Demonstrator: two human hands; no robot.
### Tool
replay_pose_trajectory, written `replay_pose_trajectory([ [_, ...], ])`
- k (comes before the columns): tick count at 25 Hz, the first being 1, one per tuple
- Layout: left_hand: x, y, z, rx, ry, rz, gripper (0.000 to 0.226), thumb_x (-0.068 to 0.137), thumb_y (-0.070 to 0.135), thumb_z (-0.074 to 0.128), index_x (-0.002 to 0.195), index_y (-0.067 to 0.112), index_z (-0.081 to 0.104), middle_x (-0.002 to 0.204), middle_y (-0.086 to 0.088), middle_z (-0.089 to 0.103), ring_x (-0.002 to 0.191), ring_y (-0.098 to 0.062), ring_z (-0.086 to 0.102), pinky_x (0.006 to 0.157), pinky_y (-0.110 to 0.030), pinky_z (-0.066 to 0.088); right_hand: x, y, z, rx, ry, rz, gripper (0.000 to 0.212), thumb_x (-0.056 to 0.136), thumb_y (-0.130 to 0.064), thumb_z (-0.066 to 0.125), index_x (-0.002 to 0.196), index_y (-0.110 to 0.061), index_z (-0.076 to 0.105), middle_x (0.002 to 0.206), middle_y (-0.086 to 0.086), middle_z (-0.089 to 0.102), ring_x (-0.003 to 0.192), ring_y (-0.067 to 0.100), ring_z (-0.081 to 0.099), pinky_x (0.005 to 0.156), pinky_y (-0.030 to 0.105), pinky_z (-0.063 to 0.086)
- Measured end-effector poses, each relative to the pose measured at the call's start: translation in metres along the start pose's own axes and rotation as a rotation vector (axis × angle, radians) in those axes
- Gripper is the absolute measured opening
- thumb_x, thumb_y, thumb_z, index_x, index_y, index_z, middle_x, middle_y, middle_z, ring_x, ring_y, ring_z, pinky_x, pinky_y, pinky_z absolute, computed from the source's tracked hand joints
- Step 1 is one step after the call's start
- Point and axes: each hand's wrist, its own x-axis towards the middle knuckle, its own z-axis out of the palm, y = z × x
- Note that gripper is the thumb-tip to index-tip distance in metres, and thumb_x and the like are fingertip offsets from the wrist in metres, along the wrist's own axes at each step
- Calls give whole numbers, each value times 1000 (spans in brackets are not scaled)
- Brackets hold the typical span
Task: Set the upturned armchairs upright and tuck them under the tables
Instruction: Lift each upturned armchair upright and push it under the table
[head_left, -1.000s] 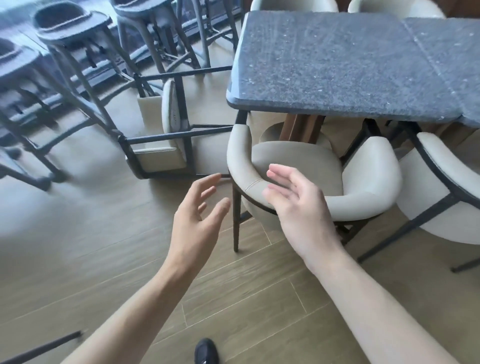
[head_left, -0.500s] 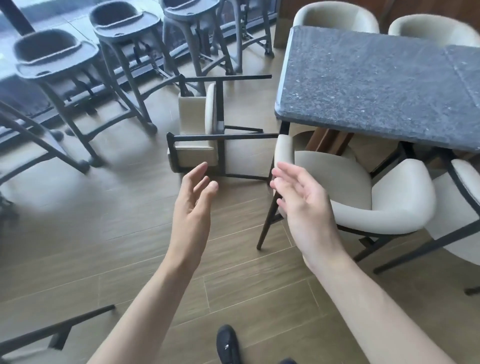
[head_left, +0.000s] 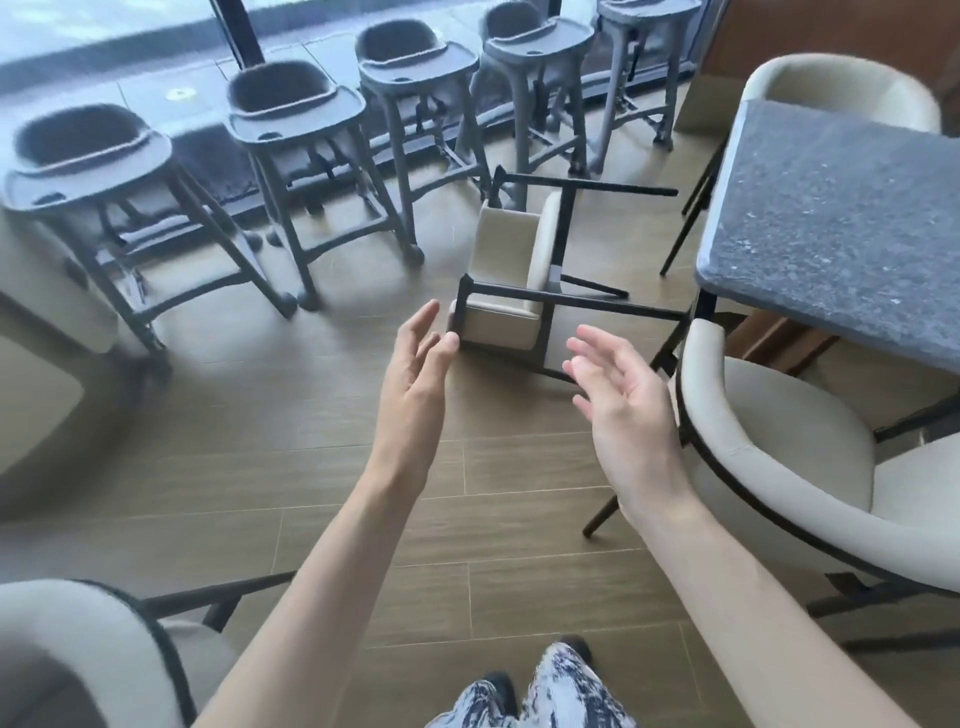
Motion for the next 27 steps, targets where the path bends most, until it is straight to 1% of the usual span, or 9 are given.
replay_pose_trajectory([
  [3,20,3,-17,-1,36,-16,41,106,26,48,146,34,47,115,43,57,123,20,47,98,-9,39,23,-6,22,-12,-35,-4,33,101,-13,52,134,-17,59,129,-7,64,123,4,59,110,36,45],
  [5,39,6,-26,-4,55,-19,44,102,35,51,146,35,47,117,42,57,125,18,48,107,-17,37,43,-11,39,-17,-60,1,33,101,-12,52,133,-16,60,128,-7,64,123,4,59,111,36,45],
  [8,73,11,-34,-9,76,-24,57,90,44,50,146,35,47,140,27,53,133,5,48,119,-34,33,79,-17,62,-33,-95,-1,32,101,-12,53,131,-18,60,126,-9,64,122,3,59,110,35,45],
  [10,105,14,-38,-14,93,-23,59,89,45,49,146,33,47,149,18,49,138,-2,46,121,-40,33,110,-19,78,-48,-107,-5,31,101,-12,53,130,-19,60,124,-9,65,118,-1,60,109,33,46],
  [12,141,19,-44,-10,125,-8,59,89,44,48,147,32,46,150,16,49,138,-2,46,121,-41,33,146,-22,97,-63,-131,-18,31,100,-13,54,129,-20,61,124,-9,66,116,-4,60,109,33,47],
  [15,193,29,-55,-23,162,-9,61,88,44,48,148,31,46,150,17,49,137,0,46,121,-40,33,198,-29,128,-57,-158,11,31,100,-14,56,129,-20,62,123,-8,66,114,-3,60,109,37,46],
  [22,294,43,-75,-14,162,23,58,89,45,48,145,34,46,150,17,49,137,0,46,121,-40,33,285,-39,185,-82,-193,10,29,99,-15,57,126,-22,64,121,-10,67,112,-5,60,108,37,46],
  [25,327,44,-81,-29,142,16,56,87,46,49,143,35,47,150,15,49,139,-2,46,121,-41,32,310,-42,203,-87,-187,19,28,99,-17,57,125,-24,64,121,-11,67,106,-12,60,106,32,48],
  [27,354,45,-90,-30,121,8,58,87,46,49,144,34,47,151,14,49,139,-4,45,122,-42,31,328,-43,220,-90,-169,27,28,99,-18,57,125,-25,64,123,-10,67,105,-13,60,97,25,53],
])
